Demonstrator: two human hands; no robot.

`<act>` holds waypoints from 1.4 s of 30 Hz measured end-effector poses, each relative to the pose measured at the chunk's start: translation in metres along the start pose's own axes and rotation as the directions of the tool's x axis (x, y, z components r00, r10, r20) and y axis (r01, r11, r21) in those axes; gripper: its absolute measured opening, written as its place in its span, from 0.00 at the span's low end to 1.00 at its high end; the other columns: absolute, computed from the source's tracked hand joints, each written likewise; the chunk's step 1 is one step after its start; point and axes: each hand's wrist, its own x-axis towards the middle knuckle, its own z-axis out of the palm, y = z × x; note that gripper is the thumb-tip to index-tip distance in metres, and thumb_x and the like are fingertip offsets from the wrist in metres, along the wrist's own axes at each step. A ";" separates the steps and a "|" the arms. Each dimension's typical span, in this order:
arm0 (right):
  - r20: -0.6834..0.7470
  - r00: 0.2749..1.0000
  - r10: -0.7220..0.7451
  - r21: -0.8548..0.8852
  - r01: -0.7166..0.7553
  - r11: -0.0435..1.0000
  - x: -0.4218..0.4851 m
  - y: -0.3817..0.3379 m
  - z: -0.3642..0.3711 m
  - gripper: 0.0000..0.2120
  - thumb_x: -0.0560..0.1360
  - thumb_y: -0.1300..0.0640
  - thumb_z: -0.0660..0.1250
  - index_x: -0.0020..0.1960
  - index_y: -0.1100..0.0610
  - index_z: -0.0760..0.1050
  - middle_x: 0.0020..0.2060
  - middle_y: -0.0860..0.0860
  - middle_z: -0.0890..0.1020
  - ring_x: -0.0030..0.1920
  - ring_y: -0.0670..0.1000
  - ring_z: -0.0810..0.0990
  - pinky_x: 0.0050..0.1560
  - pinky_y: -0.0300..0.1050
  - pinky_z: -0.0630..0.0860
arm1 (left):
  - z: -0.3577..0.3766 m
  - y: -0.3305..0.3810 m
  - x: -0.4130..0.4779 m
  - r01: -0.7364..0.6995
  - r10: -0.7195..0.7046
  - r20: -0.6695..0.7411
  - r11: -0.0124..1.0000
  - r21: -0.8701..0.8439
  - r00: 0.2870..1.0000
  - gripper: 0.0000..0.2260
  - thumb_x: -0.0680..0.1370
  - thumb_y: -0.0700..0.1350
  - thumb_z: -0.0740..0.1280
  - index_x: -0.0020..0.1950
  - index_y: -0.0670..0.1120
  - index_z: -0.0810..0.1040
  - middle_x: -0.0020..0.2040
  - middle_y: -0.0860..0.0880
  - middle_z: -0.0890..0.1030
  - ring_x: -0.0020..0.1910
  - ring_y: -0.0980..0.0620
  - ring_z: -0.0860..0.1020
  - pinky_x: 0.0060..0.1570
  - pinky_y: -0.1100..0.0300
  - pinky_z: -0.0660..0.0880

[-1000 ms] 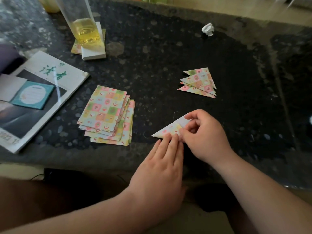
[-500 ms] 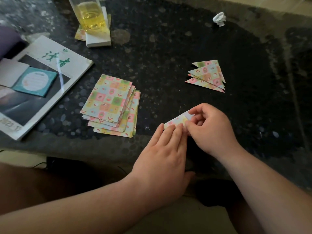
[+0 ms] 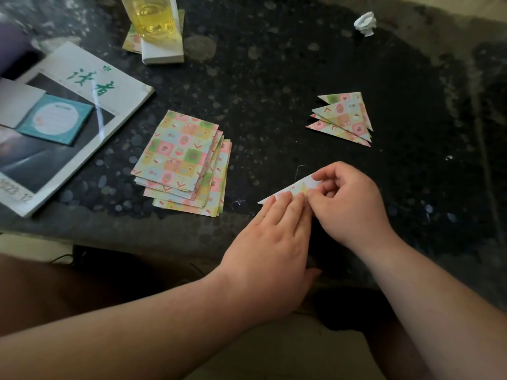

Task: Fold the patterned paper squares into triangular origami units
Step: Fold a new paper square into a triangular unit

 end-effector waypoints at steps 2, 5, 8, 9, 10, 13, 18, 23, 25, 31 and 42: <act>-0.003 1.000 0.002 -0.001 -0.002 1.000 0.000 -0.001 0.001 0.09 0.75 0.60 0.73 0.49 0.47 0.78 0.35 0.45 0.81 0.36 0.43 0.79 0.39 0.35 0.72 | 0.000 0.000 -0.001 -0.004 0.004 -0.008 1.000 -0.018 1.000 0.39 0.82 0.64 0.56 0.82 0.38 0.50 0.82 0.39 0.52 0.82 0.40 0.49 0.75 0.49 0.37; -0.009 1.000 0.011 -0.001 -0.011 1.000 0.001 0.000 0.001 0.09 0.74 0.60 0.72 0.48 0.47 0.77 0.35 0.45 0.81 0.36 0.43 0.79 0.39 0.36 0.73 | -0.001 0.004 -0.002 -0.012 0.011 -0.022 0.998 -0.056 1.000 0.40 0.82 0.64 0.55 0.82 0.38 0.45 0.83 0.39 0.46 0.82 0.41 0.43 0.75 0.50 0.35; -0.007 1.000 0.024 -0.004 -0.024 1.000 0.001 -0.001 0.001 0.09 0.75 0.60 0.72 0.49 0.48 0.78 0.36 0.45 0.81 0.37 0.43 0.79 0.39 0.36 0.74 | -0.006 0.006 -0.002 0.006 -0.001 0.056 0.995 -0.103 0.998 0.40 0.83 0.64 0.52 0.81 0.40 0.37 0.82 0.41 0.38 0.81 0.43 0.36 0.74 0.52 0.30; -0.007 1.000 0.026 -0.007 -0.026 1.000 0.001 -0.001 0.002 0.09 0.75 0.60 0.73 0.49 0.48 0.78 0.36 0.45 0.81 0.37 0.43 0.80 0.40 0.37 0.75 | -0.007 0.006 -0.001 0.014 -0.007 0.070 0.994 -0.107 0.998 0.40 0.83 0.64 0.52 0.81 0.41 0.37 0.82 0.41 0.38 0.81 0.44 0.35 0.73 0.52 0.29; -0.008 1.000 0.028 -0.010 -0.028 1.000 0.001 -0.001 0.002 0.09 0.75 0.60 0.73 0.50 0.48 0.78 0.36 0.45 0.81 0.37 0.43 0.80 0.41 0.38 0.76 | -0.007 0.005 -0.001 0.019 -0.012 0.067 0.994 -0.110 0.998 0.40 0.83 0.64 0.52 0.81 0.41 0.38 0.82 0.42 0.38 0.81 0.44 0.35 0.72 0.53 0.28; -0.010 0.999 0.031 -0.011 -0.031 0.999 0.002 -0.001 0.002 0.09 0.75 0.60 0.73 0.50 0.48 0.78 0.36 0.45 0.81 0.37 0.44 0.80 0.43 0.40 0.79 | -0.006 0.004 0.000 0.016 -0.011 0.056 0.995 -0.101 0.998 0.39 0.83 0.64 0.52 0.82 0.40 0.40 0.83 0.41 0.41 0.81 0.43 0.37 0.70 0.53 0.28; -0.006 1.000 0.028 -0.025 -0.028 0.999 0.003 0.000 0.003 0.09 0.75 0.60 0.73 0.50 0.47 0.78 0.37 0.44 0.82 0.39 0.43 0.81 0.42 0.40 0.79 | -0.007 0.005 0.000 0.019 -0.009 0.102 0.995 -0.093 0.995 0.39 0.83 0.64 0.51 0.82 0.40 0.38 0.82 0.41 0.38 0.81 0.42 0.35 0.72 0.52 0.28; 0.017 1.000 0.010 -0.052 -0.010 0.999 0.002 0.000 0.002 0.09 0.78 0.58 0.72 0.57 0.49 0.85 0.47 0.45 0.85 0.46 0.42 0.81 0.44 0.28 0.72 | -0.005 0.004 0.000 0.023 -0.012 0.109 0.995 -0.093 0.994 0.39 0.83 0.64 0.50 0.82 0.40 0.38 0.82 0.41 0.38 0.81 0.42 0.35 0.74 0.51 0.30; 0.017 1.000 -0.004 -0.065 0.005 0.998 0.001 0.000 0.002 0.11 0.79 0.58 0.71 0.59 0.50 0.85 0.52 0.46 0.86 0.52 0.44 0.82 0.47 0.26 0.70 | -0.004 0.004 0.000 0.023 -0.013 0.108 0.996 -0.089 0.994 0.39 0.83 0.64 0.51 0.82 0.40 0.39 0.82 0.40 0.39 0.81 0.42 0.36 0.74 0.51 0.31; 0.009 1.000 -0.010 -0.075 0.010 0.997 0.002 0.000 0.002 0.10 0.79 0.58 0.71 0.58 0.50 0.85 0.50 0.45 0.85 0.50 0.43 0.81 0.48 0.28 0.72 | -0.005 0.004 0.001 0.034 -0.022 0.143 0.996 -0.082 0.989 0.39 0.84 0.64 0.50 0.81 0.40 0.37 0.82 0.41 0.36 0.80 0.42 0.33 0.73 0.51 0.28; 0.014 0.999 0.031 -0.060 -0.030 0.998 0.003 -0.001 0.003 0.08 0.78 0.59 0.72 0.54 0.49 0.84 0.44 0.44 0.83 0.43 0.41 0.79 0.41 0.30 0.72 | -0.001 0.003 0.001 0.034 -0.023 0.139 0.996 -0.078 0.990 0.38 0.84 0.64 0.49 0.82 0.40 0.38 0.82 0.41 0.37 0.80 0.42 0.34 0.76 0.48 0.32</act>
